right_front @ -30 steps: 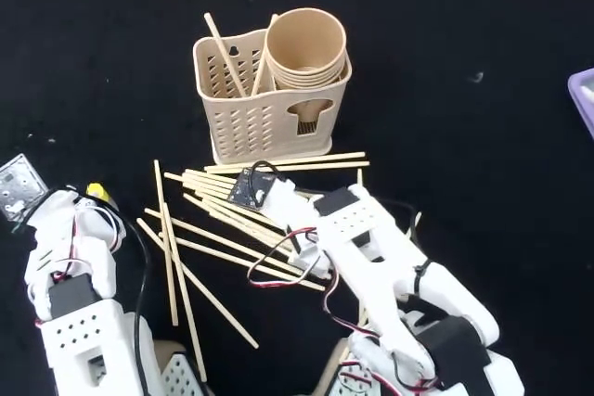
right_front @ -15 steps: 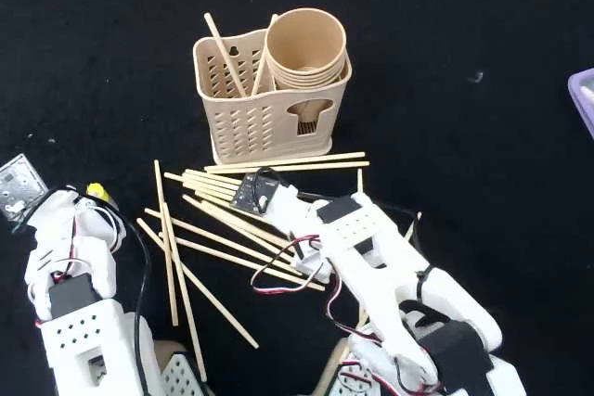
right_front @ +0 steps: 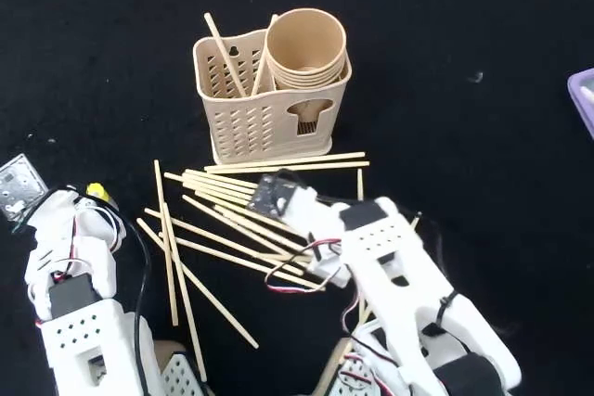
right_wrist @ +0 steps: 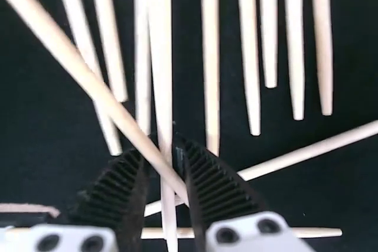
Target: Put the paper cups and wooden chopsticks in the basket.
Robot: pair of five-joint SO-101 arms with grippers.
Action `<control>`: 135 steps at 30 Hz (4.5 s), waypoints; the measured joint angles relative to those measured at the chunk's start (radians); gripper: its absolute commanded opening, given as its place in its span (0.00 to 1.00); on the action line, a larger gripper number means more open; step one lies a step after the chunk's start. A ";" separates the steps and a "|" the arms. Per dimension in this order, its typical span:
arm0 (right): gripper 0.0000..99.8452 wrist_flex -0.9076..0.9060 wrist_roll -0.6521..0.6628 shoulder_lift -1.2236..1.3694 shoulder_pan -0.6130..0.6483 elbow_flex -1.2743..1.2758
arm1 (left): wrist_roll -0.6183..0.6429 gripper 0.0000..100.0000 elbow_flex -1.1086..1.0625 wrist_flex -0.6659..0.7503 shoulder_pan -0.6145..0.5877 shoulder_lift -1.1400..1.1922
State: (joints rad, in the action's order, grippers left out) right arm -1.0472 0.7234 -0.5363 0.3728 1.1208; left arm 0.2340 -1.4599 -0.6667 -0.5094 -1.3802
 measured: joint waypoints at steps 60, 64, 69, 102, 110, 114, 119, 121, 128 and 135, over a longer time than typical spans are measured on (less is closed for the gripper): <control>0.01 0.100 0.038 -0.009 -0.080 0.083 | 0.000 0.13 0.000 0.000 0.000 0.000; 0.02 0.008 0.038 -0.009 -0.080 -0.011 | 0.000 0.13 0.000 0.000 0.000 0.000; 0.02 -0.046 0.038 -0.009 -0.100 -0.035 | 0.000 0.13 0.000 0.000 0.000 0.000; 0.01 -0.388 -0.163 -0.423 0.313 -0.394 | 0.000 0.13 0.000 0.000 -0.006 0.000; 0.01 -0.143 -0.201 -0.338 0.321 -0.436 | 0.000 0.13 0.000 0.000 -0.006 0.000; 0.01 0.052 -0.258 -0.275 0.321 -0.436 | 0.000 0.13 0.000 0.000 -0.006 0.000; 0.01 0.213 -0.339 -0.226 0.327 -0.517 | 0.000 0.13 0.000 0.000 -0.006 0.000; 0.01 0.224 -0.397 -0.224 0.338 -0.598 | 0.000 0.13 0.000 0.000 -0.006 0.000; 0.01 0.299 -0.537 -0.201 0.344 -0.829 | 0.000 0.13 0.000 0.000 -0.006 0.000; 0.01 0.580 -0.689 0.011 0.262 -0.835 | 0.000 0.13 0.000 0.000 -0.006 0.000</control>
State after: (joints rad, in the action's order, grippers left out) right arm -0.4672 0.0345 -0.5255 0.6352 0.2862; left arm 0.2340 -1.4599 -0.6667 -0.5155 -1.3802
